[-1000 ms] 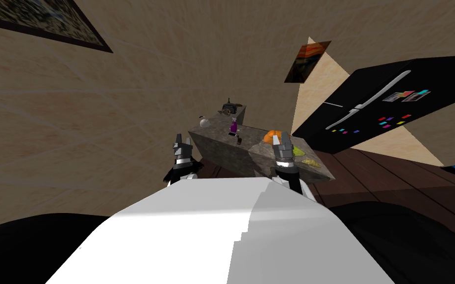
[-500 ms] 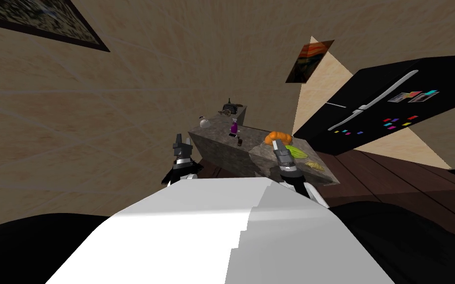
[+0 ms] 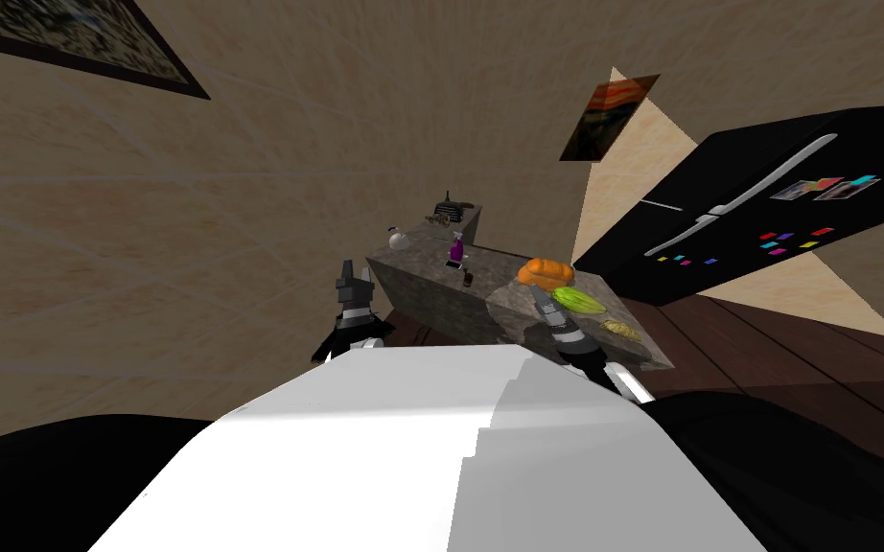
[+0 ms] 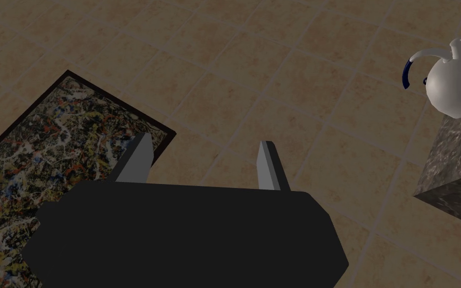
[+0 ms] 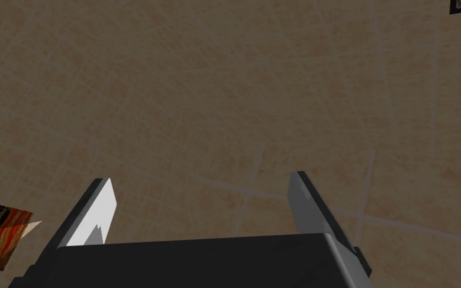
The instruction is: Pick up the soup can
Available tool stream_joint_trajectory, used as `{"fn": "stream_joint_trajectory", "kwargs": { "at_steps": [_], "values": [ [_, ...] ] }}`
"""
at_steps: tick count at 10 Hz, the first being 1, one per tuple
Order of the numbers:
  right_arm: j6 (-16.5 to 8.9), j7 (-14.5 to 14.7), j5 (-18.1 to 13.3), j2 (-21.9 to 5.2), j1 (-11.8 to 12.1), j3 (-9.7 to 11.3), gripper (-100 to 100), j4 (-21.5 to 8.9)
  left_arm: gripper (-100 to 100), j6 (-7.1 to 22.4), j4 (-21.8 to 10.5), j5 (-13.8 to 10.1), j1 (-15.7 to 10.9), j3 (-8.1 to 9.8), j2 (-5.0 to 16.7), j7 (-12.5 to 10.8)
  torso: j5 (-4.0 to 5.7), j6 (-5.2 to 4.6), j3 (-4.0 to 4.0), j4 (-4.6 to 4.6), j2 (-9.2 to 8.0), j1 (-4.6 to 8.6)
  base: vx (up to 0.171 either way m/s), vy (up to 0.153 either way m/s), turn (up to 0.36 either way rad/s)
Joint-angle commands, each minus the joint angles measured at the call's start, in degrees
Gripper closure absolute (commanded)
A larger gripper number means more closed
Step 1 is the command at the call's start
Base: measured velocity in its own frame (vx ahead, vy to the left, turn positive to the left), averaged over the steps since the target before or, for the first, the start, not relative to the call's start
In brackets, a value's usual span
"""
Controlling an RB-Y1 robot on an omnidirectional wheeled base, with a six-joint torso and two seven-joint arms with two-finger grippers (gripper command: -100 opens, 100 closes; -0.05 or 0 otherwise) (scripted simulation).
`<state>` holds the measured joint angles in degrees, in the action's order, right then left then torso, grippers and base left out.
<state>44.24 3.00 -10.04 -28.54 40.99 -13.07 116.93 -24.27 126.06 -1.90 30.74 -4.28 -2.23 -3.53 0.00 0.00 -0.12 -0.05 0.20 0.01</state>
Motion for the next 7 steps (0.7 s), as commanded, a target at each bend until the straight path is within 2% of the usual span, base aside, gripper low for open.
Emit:
{"fn": "stream_joint_trajectory", "kwargs": {
  "at_steps": [1,2,4,5,6,7],
  "values": [
    [1.94,0.47,-1.56,-2.86,1.47,-1.23,-100,-2.75,0,0.0,0.0,0.0,0.0,0.0,0.0,0.0,0.0,0.0,0.0,0.0,0.0,0.0,0.055,-0.005,0.041],
    [1.94,0.47,-1.56,-3.5,1.47,-1.23,-100,-2.75,0,0.0,0.0,0.0,0.0,0.0,0.0,0.0,0.01,0.01,0.0,0.0,0.01,0.02,0.048,0.003,0.027],
    [4.94,1.26,-4.55,-7.5,3.95,-3.15,-100,-6.83,0,0.0,0.0,0.0,0.0,0.0,0.0,0.0,0.0,0.01,0.01,0.0,-0.01,-0.04,0.058,0.012,0.076],
    [4.94,1.26,-4.55,-8.5,3.95,-3.15,-100,-7.17,0,0.0,0.0,0.0,0.0,0.0,0.0,0.0,-0.01,0.02,-0.02,-0.01,0.05,-0.03,0.058,0.004,0.051],
    [6.38,1.61,-6.18,-10.79,5.16,-4.06,-100,-9.14,0,0.0,0.0,0.0,0.0,0.0,0.0,0.0,0.0,0.0,-0.02,-0.01,0.03,-0.03,0.06,0.013,0.092],
    [6.38,1.61,-6.18,-10.93,5.16,-4.06,-100,-9.42,0,0.0,0.0,0.0,0.0,0.0,0.0,0.0,-0.01,0.02,-0.02,-0.01,0.04,-0.05,0.04,0.009,0.039]
  ]
}}
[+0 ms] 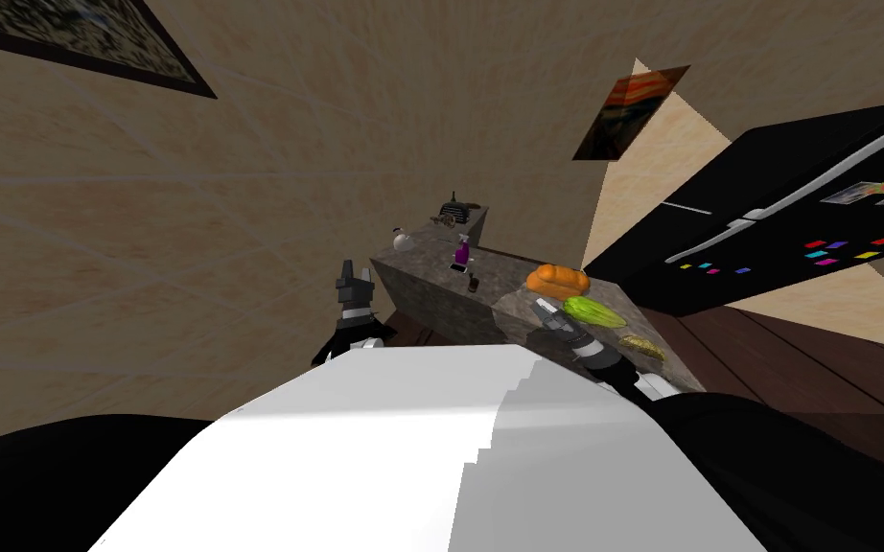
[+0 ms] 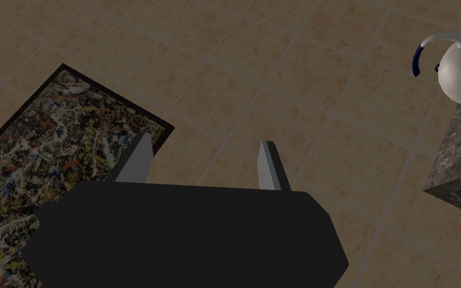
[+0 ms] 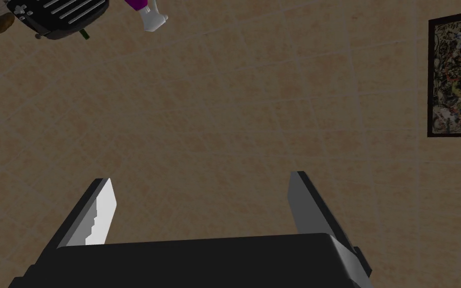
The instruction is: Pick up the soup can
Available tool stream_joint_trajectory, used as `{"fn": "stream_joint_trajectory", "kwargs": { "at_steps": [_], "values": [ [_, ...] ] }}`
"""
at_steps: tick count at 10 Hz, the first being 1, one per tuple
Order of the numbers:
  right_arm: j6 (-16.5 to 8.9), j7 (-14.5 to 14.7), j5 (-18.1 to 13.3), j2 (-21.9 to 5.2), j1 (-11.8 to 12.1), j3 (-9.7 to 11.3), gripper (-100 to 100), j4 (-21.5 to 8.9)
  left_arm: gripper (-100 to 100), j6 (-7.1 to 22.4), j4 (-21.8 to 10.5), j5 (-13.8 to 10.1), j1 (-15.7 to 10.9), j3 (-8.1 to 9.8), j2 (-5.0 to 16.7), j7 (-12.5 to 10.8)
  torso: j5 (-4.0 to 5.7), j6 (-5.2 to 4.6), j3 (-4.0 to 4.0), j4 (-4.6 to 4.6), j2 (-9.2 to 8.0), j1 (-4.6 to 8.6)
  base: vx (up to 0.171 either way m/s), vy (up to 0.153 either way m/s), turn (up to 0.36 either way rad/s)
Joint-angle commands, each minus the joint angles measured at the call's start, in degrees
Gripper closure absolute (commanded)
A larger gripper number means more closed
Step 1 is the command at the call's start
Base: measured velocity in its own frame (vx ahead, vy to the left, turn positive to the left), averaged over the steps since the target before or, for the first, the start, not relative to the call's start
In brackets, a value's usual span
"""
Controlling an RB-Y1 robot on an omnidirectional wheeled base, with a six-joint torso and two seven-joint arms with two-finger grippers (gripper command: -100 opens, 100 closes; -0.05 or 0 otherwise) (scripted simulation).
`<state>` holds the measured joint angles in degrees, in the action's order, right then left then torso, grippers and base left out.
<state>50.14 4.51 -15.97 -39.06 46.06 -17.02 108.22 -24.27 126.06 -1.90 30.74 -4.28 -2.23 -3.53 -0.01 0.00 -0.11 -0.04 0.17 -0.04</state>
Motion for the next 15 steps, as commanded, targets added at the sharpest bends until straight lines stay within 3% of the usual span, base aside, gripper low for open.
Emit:
{"fn": "stream_joint_trajectory", "kwargs": {
  "at_steps": [1,3,5,6,8,11,13,14,15],
  "values": [
    [1.84,0.4,-1.96,-2.79,1.28,-0.97,-100,-2.86,0,0.0,0.0,0.0,0.0,0.0,0.0,0.0,0.0,0.0,0.0,0.0,0.0,0.0,0.039,0.015,0.102],
    [3.13,0.66,-3.77,-5.13,2.43,-1.79,-100,-5.3,0,0.0,0.0,0.0,0.0,-0.01,0.0,0.0,-0.01,0.03,-0.01,0.0,0.03,-0.05,0.047,0.024,0.127],
    [5.42,1.0,-7.67,-8.84,4.6,-3.25,-100,-9.68,0,0.0,0.0,0.0,0.0,0.0,0.0,0.0,-0.01,0.03,0.0,0.0,0.01,-0.06,0.052,0.033,0.175],
    [5.42,1.0,-7.67,-9.62,4.6,-3.25,-100,-10.04,0,0.0,0.0,0.0,0.0,-0.01,0.0,0.0,-0.03,0.03,-0.02,-0.01,0.05,-0.11,0.041,0.031,0.094],
    [7.3,1.11,-11.52,-13.69,6.56,-4.47,-100,-13.77,0,0.0,0.0,0.0,-0.01,-0.01,0.0,0.0,-0.03,0.03,0.01,0.01,-0.02,-0.12,0.038,0.048,0.243],
    [8.09,1.08,-14.18,-15.73,7.47,-4.99,-100,-17.37,0,0.0,0.0,0.0,-0.01,-0.01,0.0,0.0,-0.04,0.03,0.01,0.01,-0.01,-0.18,0.034,0.042,0.138],
    [9.41,0.88,-18.01,-19.29,9.14,-5.85,-100,-21.54,0,0.0,0.0,0.0,-0.01,-0.01,0.0,0.0,-0.05,0.03,0.04,0.02,-0.07,-0.17,0.03,0.054,0.331],
    [9.41,0.88,-18.89,-19.29,9.14,-5.85,-100,-22.29,0,0.0,0.0,0.0,-0.01,-0.01,0.0,0.0,-0.05,0.06,0.01,0.01,-0.02,-0.23,0.036,0.045,0.121],
    [9.96,0.71,-21.07,-20.92,9.92,-6.19,-100,-24.37,0,0.0,0.0,0.0,0.0,0.0,0.0,0.0,-0.04,-0.02,0.02,0.01,-0.03,-0.19,0.042,0.064,0.225]
  ]
}}
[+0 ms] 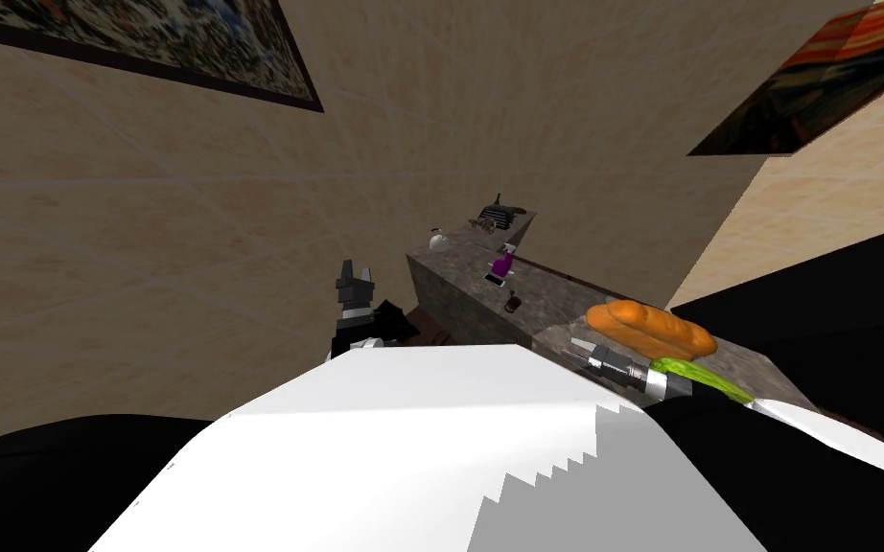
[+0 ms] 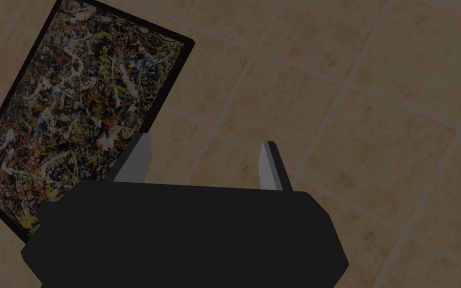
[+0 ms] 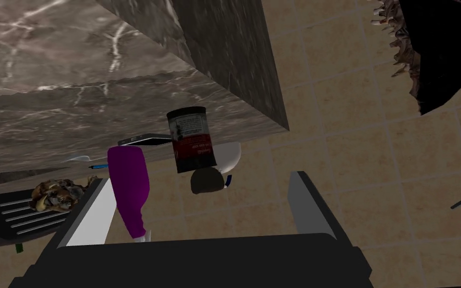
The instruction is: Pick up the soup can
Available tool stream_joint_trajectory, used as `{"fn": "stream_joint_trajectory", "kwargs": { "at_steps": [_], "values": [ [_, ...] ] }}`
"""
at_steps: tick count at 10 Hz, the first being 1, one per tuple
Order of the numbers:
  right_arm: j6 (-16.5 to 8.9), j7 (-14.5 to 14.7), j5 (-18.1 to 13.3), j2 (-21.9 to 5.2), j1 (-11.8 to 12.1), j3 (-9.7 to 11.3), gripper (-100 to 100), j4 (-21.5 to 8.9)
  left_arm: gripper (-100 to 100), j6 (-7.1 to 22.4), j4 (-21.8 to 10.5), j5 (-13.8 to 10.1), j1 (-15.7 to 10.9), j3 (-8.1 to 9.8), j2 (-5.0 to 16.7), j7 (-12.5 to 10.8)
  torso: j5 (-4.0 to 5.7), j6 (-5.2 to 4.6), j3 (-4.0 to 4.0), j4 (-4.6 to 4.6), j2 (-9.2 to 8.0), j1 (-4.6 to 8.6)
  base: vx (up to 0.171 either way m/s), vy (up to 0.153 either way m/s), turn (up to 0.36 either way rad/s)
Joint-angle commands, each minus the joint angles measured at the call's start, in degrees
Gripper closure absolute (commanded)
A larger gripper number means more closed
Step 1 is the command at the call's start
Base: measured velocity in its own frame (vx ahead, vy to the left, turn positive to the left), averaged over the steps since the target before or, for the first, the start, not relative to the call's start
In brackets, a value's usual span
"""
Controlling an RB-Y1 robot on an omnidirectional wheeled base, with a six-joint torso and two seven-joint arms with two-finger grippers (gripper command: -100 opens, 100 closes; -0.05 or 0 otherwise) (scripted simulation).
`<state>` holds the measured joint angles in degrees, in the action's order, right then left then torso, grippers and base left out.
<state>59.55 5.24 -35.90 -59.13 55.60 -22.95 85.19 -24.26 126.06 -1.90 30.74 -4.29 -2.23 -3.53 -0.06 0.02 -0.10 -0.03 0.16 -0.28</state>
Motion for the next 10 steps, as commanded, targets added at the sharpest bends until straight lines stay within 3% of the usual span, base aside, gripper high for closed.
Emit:
{"fn": "stream_joint_trajectory", "kwargs": {
  "at_steps": [1,5,8,10],
  "values": [
    [0.55,-0.01,-1.39,-0.85,0.38,-0.27,-100,-1.7,0,0.0,0.0,0.0,0.0,0.0,0.0,0.0,0.0,0.0,0.0,0.0,0.0,0.0,0.028,0.047,0.163],
    [1.86,-0.69,-7.87,-5.07,2.53,-1.03,-100,-7.84,0,0.0,0.0,0.0,0.0,0.0,0.0,0.0,-0.01,0.01,0.04,0.02,-0.08,-0.01,0.025,0.067,0.298],
    [2.22,-0.94,-11.14,-6.28,3.18,-1.21,-100,-10.94,0,0.0,0.0,0.0,0.0,0.0,0.0,0.0,-0.02,-0.01,0.03,0.01,-0.05,-0.11,0.036,0.07,0.168],
    [2.86,-1.45,-14.96,-8.44,4.38,-1.53,-100,-15.1,0,0.0,0.0,0.0,0.0,0.0,0.0,0.0,-0.02,-0.02,0.03,0.01,-0.05,-0.06,0.038,0.086,0.368]
  ]
}}
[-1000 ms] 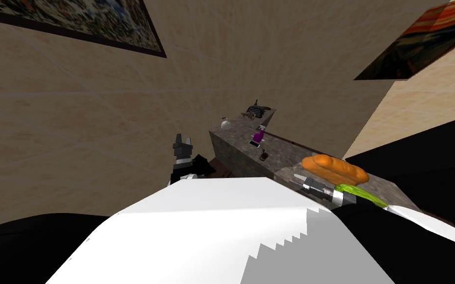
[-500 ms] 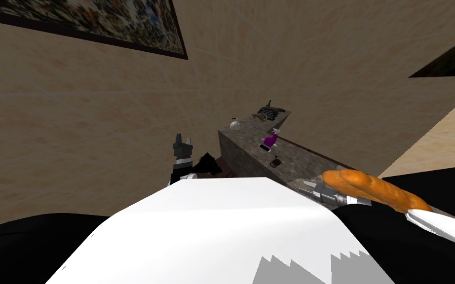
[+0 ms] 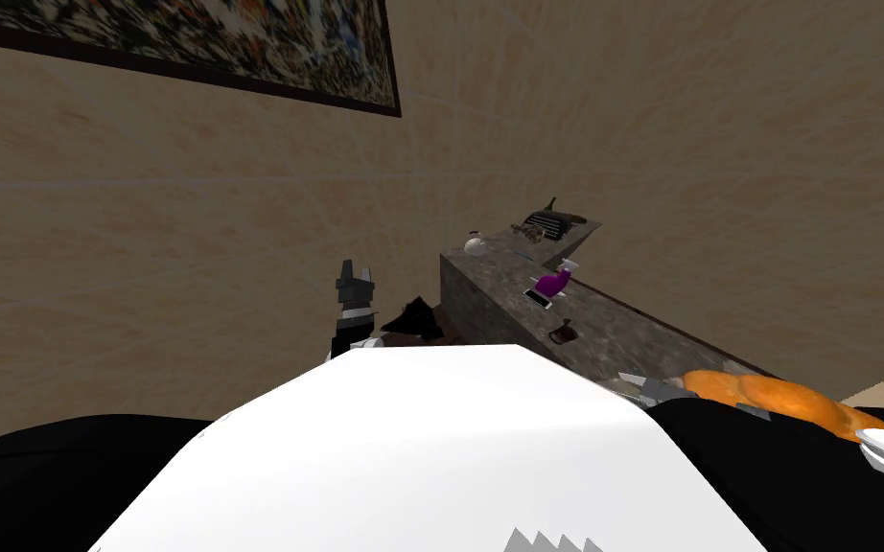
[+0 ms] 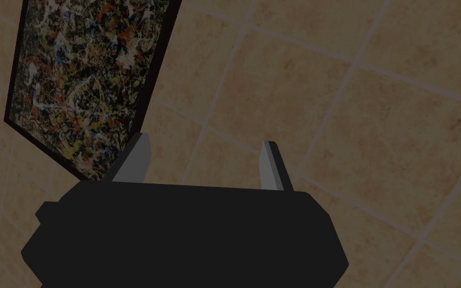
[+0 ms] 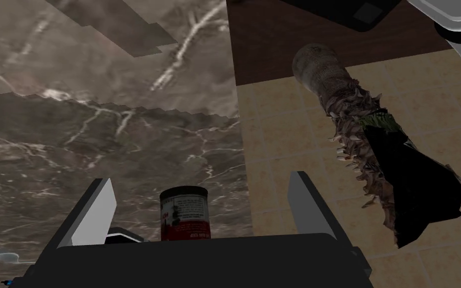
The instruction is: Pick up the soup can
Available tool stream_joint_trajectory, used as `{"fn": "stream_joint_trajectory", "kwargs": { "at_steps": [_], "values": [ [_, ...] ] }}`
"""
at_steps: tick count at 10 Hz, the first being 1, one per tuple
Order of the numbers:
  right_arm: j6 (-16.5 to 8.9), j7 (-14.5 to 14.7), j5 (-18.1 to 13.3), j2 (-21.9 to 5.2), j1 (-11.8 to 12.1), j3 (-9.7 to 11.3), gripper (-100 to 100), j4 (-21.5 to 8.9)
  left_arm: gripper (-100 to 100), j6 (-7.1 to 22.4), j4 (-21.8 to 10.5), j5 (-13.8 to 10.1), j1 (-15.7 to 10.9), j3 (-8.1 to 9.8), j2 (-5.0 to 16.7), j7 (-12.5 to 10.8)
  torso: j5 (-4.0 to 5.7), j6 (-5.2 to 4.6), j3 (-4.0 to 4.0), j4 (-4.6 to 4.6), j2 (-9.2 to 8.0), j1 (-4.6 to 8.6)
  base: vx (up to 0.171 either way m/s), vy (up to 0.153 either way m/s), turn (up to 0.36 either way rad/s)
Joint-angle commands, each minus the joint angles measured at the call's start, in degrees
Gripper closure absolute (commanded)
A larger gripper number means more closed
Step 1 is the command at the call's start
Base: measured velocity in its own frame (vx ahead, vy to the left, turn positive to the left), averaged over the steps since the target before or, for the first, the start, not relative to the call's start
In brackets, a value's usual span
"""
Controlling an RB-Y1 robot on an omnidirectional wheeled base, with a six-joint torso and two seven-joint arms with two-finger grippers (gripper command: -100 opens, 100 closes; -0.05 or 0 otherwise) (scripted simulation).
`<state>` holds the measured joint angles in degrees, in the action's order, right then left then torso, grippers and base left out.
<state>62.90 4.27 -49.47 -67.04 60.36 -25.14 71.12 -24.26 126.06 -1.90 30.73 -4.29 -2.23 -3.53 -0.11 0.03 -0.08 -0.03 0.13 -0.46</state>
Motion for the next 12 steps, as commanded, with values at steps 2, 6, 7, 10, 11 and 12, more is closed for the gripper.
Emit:
{"fn": "stream_joint_trajectory", "kwargs": {
  "at_steps": [2,6,7,10,11,12],
  "values": [
    [-0.19,-0.72,-4.13,-1.5,0.15,0.51,-100,-2.94,0,0.0,0.0,0.0,0.02,0.01,0.0,0.0,0.03,-0.11,0.03,0.02,-0.05,0.08,0.037,0.067,0.191],
    [0.63,-1.31,-9.79,-4.02,1.45,0.09,-100,-7.82,0,0.0,0.0,0.0,0.01,0.01,0.0,0.0,0.03,-0.07,0.03,0.01,-0.04,0.11,0.051,0.071,0.263],
    [0.63,-1.31,-9.79,-4.02,1.45,0.09,-100,-7.82,0,0.0,0.0,0.0,0.01,0.01,0.01,0.0,0.03,-0.05,0.0,0.0,0.0,0.1,0.052,0.057,0.148],
    [1.33,-1.65,-13.45,-6.1,2.11,-0.33,-100,-10.98,0,0.0,0.0,0.0,0.01,0.01,0.0,0.0,0.0,-0.06,-0.04,-0.01,0.08,-0.01,0.079,0.081,0.243],
    [1.69,-1.71,-14.61,-7.06,2.12,-0.54,-100,-11.85,0,0.0,0.0,0.0,0.02,0.01,0.0,0.0,0.0,-0.1,-0.07,-0.02,0.12,-0.01,0.116,0.124,0.303],
    [1.7,-1.45,-13.8,-6.57,2.09,-0.52,-100,-11.56,0,0.0,0.0,0.0,0.02,0.01,0.0,0.0,-0.02,-0.04,-0.12,-0.04,0.21,-0.14,0.058,0.058,0.068]
  ]
}}
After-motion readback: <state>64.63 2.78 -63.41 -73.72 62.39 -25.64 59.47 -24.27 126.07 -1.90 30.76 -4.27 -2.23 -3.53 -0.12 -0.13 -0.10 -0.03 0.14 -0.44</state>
